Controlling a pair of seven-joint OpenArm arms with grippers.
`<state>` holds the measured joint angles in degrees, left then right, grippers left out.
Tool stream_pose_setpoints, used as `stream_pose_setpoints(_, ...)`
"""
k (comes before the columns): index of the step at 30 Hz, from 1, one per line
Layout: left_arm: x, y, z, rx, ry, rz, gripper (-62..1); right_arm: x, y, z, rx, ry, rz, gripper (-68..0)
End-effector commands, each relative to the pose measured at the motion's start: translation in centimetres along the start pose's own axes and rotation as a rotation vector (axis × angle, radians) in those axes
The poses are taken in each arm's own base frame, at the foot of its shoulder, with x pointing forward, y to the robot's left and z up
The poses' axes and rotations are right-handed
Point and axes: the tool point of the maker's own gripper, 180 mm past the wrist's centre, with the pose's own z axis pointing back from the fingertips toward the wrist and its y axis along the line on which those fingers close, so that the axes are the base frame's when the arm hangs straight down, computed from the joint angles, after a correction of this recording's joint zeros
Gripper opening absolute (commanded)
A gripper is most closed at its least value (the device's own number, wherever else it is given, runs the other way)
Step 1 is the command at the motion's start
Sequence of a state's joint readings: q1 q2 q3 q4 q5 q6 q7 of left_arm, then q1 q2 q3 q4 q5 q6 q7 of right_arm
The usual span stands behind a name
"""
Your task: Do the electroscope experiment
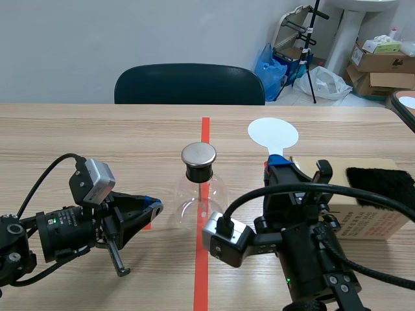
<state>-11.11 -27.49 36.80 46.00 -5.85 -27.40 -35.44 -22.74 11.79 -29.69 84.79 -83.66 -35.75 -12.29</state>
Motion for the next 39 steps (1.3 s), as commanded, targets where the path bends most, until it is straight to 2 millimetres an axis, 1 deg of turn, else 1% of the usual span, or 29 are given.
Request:
stream_pose_setpoints(1, 1.24, 0.03, -0.32, -0.003, -0.042, -0.004, -57.7, -0.41, -0.75, -0.43, -0.03, 0.007, 0.006, -65.8)
stream_pose_setpoints(35, 1.24, 0.02, -0.33, -0.004, -0.042, -0.004, -57.7, -0.62, -0.75, -0.44, -0.03, 0.016, 0.007, -65.8)
stream_pose_setpoints(39, 1.24, 0.02, -0.33, -0.004, -0.042, -0.004, -57.7, -0.06, -0.75, -0.44, -0.03, -0.016, 0.007, -65.8)
